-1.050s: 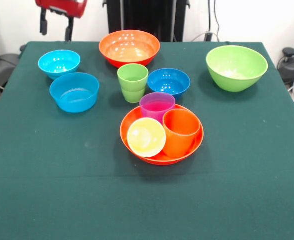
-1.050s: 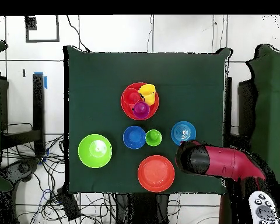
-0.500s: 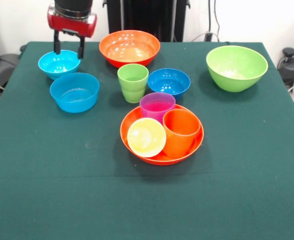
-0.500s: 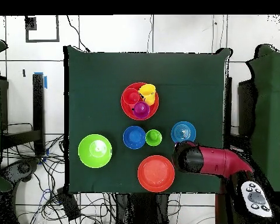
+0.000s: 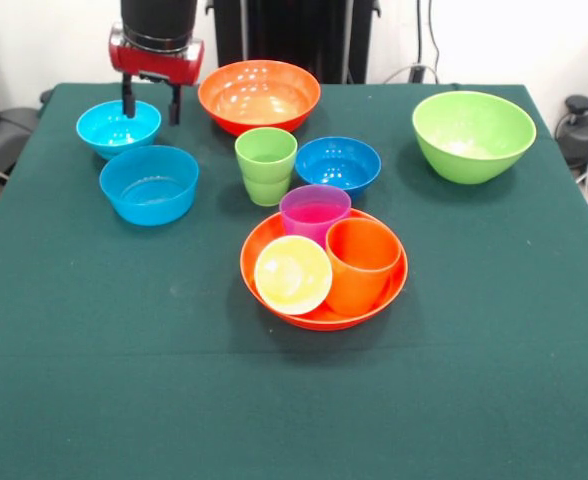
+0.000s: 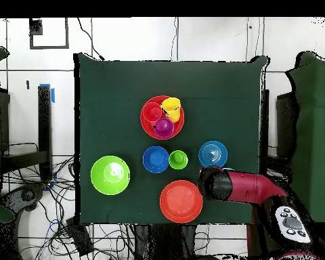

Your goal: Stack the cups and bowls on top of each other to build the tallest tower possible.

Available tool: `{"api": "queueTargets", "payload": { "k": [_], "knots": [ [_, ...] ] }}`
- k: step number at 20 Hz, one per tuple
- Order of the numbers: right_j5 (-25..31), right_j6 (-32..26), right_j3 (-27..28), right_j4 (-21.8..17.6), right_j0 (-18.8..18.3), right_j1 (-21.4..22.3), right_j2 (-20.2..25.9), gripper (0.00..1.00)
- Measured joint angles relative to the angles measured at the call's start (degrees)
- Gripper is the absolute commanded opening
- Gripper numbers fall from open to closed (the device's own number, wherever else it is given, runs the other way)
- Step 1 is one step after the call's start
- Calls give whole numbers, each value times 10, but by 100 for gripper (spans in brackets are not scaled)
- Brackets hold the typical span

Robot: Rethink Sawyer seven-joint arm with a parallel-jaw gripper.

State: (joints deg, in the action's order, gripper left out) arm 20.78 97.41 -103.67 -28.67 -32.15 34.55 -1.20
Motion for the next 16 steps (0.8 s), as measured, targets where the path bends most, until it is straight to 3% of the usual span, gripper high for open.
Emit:
{"api": "queueTargets", "payload": {
  "k": [16],
  "knots": [
    [0, 0, 2, 0, -2, -29, -2, 100]
  ]
}}
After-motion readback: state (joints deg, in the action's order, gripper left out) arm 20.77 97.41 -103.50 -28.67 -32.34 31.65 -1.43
